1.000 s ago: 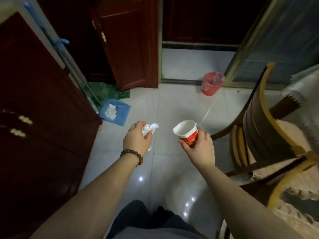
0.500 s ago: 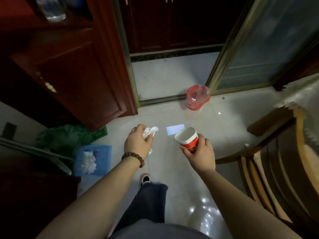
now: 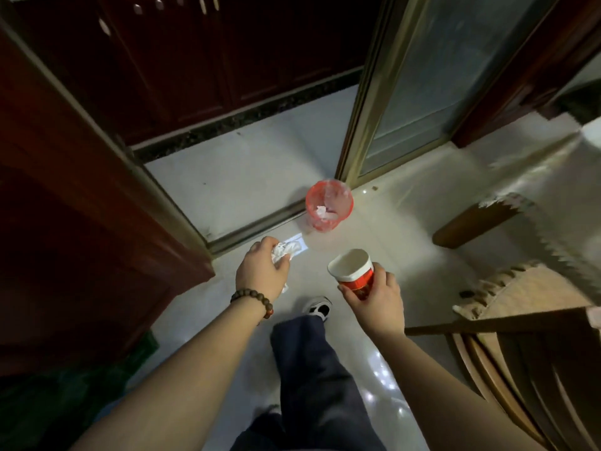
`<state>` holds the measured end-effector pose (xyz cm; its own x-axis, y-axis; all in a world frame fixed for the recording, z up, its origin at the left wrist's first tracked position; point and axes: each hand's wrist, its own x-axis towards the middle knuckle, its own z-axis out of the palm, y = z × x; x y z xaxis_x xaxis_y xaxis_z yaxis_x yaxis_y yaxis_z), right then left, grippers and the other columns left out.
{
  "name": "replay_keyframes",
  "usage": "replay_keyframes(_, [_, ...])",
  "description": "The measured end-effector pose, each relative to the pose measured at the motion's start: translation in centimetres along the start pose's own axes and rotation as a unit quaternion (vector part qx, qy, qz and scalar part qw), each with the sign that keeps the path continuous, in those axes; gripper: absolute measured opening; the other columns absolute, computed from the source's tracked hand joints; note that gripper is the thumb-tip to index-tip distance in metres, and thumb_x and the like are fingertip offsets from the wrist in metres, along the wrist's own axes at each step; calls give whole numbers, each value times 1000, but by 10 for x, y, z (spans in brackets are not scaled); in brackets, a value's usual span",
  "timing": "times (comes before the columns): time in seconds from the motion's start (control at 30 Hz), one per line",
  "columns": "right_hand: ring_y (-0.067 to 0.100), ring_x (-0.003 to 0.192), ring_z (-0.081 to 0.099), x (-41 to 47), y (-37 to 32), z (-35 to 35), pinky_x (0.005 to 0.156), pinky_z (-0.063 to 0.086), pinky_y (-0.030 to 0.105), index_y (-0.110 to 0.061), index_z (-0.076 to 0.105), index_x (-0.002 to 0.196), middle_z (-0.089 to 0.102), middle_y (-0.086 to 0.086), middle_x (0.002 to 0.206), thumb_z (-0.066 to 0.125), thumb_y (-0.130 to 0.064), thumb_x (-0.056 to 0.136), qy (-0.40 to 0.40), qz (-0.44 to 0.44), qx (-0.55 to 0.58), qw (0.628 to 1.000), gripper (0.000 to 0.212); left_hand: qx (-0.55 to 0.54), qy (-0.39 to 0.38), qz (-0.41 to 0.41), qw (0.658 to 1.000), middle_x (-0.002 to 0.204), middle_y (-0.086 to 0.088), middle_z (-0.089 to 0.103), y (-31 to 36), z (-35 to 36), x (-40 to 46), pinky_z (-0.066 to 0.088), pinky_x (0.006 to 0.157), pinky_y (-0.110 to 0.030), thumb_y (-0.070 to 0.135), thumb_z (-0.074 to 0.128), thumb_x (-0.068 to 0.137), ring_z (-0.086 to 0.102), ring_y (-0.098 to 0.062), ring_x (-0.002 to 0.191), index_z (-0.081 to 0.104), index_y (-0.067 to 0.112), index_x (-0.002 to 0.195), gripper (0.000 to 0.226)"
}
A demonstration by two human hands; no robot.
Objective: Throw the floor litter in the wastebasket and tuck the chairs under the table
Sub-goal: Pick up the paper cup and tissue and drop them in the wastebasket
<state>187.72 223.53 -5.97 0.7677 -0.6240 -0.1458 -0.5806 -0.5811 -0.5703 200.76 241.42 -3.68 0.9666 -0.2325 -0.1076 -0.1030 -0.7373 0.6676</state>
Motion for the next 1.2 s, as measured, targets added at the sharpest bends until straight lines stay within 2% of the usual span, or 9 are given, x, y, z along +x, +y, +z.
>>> replay_keyframes(0.13, [29, 109, 52, 74, 3, 4, 90, 47, 45, -21, 40, 133, 52, 7, 122, 72, -54, 73, 12, 41, 9, 999, 76, 9, -27, 26, 999, 94, -7, 63, 24, 34, 85, 45, 62, -31, 25, 62, 81, 58, -28, 81, 57, 20, 101, 20])
replay_keyframes(0.47, [28, 105, 52, 260, 3, 20, 88, 47, 42, -19, 41, 131, 53, 8, 118, 72, -54, 72, 9, 99, 10, 995, 76, 29, -100, 39, 994, 90, -8, 64, 66, 112, 276, 51, 64, -38, 26, 64, 79, 59, -30, 77, 57, 19, 99, 22])
replay_keyframes(0.73, [29, 104, 51, 370, 29, 103, 89, 47, 46, -17, 42, 131, 53, 9, 116, 75, -50, 71, 7, 154, 28, 988, 76, 58, -166, 28, 984, 88, -9, 64, 26, 220, 396, 52, 62, -36, 29, 63, 82, 60, -28, 75, 56, 20, 109, 28])
replay_keyframes(0.87, [28, 104, 52, 412, 51, 159, 88, 48, 46, -19, 42, 131, 53, 8, 116, 76, -50, 69, 14, 191, 24, 981, 77, 63, -219, 20, 974, 95, -8, 64, -10, 289, 449, 42, 57, -28, 26, 64, 84, 60, -24, 77, 56, 19, 107, 25])
replay_keyframes(1.0, [25, 107, 51, 440, 66, 204, 89, 49, 45, -20, 40, 132, 52, 6, 117, 76, -50, 70, 18, 229, 25, 973, 78, 43, -260, -4, 965, 101, -5, 65, -42, 338, 486, 44, 64, -28, 33, 68, 83, 61, -22, 85, 55, 19, 116, 38])
replay_keyframes(1.1, [25, 105, 51, 456, 68, 226, 88, 49, 45, -21, 41, 131, 52, 5, 117, 75, -52, 70, 9, 238, 23, 971, 77, -15, -311, -25, 950, 114, 9, 59, -58, 351, 502, 48, 75, -29, 43, 64, 84, 57, -12, 97, 45, 33, 128, 49])
replay_keyframes(1.2, [26, 104, 51, 472, 66, 242, 87, 49, 45, -18, 42, 131, 53, 6, 116, 74, -53, 70, 7, 233, 23, 972, 77, -20, -325, -32, 945, 129, 3, 55, -73, 349, 510, 44, 87, -30, 53, 51, 88, 55, -17, 108, 35, 42, 136, 52])
